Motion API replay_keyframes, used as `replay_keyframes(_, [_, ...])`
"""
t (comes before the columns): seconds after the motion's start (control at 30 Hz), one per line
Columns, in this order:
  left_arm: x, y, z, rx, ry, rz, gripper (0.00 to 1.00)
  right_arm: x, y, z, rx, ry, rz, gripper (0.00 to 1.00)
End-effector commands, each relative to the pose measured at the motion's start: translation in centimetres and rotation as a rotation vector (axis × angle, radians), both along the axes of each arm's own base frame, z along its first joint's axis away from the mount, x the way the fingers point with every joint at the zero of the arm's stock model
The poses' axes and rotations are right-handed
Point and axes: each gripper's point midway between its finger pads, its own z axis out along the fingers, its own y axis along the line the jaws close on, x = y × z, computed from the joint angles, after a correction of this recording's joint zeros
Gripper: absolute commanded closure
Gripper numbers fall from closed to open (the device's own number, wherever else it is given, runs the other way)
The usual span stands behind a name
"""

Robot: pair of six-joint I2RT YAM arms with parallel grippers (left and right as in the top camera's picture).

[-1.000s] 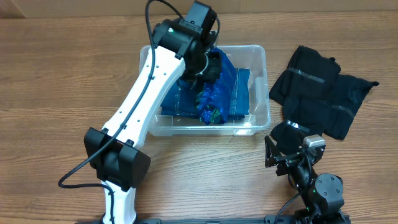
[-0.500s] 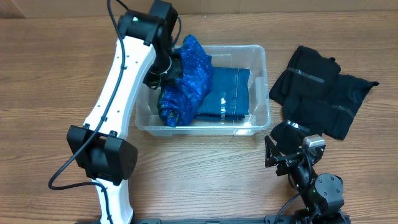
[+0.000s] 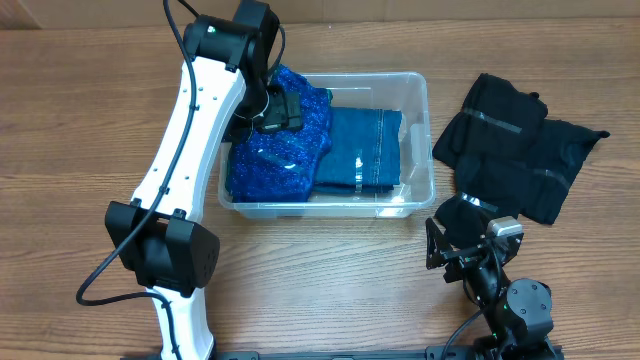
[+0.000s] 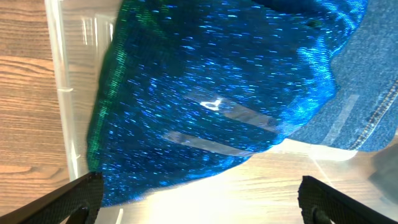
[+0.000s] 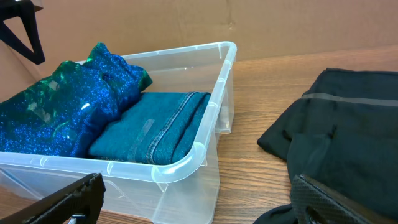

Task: Pack container
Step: 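Carry the sparkly fabric with the left gripper into the bin's left side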

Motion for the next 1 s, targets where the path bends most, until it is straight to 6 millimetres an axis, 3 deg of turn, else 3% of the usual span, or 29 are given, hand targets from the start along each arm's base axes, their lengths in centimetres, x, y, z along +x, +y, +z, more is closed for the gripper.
replay_keyframes(0.0, [1.1, 1.5, 1.8, 0.002, -0.07, 0.031, 0.08, 0.0, -0.2, 0.3, 0.005, -0.014, -0.012, 0.0])
replay_keyframes(0.1, [2.8, 1.1, 1.9, -0.005, -0.139, -0.041, 0.36, 0.0, -0.2, 0.3, 0.006, -0.014, -0.012, 0.0])
replay_keyframes(0.2, [5.1, -0.5, 1.2, -0.008, -0.232, -0.167, 0.73, 0.0, -0.2, 0.3, 0.005, -0.014, -0.012, 0.0])
replay_keyframes(0.33, [7.1, -2.6, -1.7, -0.001, -0.26, -0.298, 0.77, 0.0, -0.2, 0.3, 0.006, -0.014, -0.012, 0.0])
replay_keyframes(0.4, [7.6, -3.5, -5.0, 0.009, -0.212, -0.333, 0.77, 0.0, -0.2, 0.3, 0.006, -0.014, -0.012, 0.0])
replay_keyframes(0.53, [7.0, -2.6, -11.0, 0.052, -0.055, -0.294, 0.9, 0.0, -0.2, 0.3, 0.005, -0.014, -0.012, 0.0])
replay_keyframes(0.67, [5.4, -0.4, -14.3, 0.111, 0.089, -0.149, 0.88, 0.0, -0.2, 0.3, 0.006, -0.014, -0.012, 0.0])
replay_keyframes(0.8, [4.9, 0.1, -13.7, 0.107, 0.112, -0.112, 0.85, 0.0, -0.2, 0.3, 0.005, -0.014, -0.012, 0.0])
replay_keyframes(0.9, [5.8, -0.1, -9.5, 0.079, 0.034, -0.103, 0.82, 0.0, -0.2, 0.3, 0.005, -0.014, -0.012, 0.0])
replay_keyframes(0.97, [6.6, -0.7, -5.5, 0.038, -0.053, -0.101, 0.75, 0.0, -0.2, 0.3, 0.005, -0.014, -0.012, 0.0])
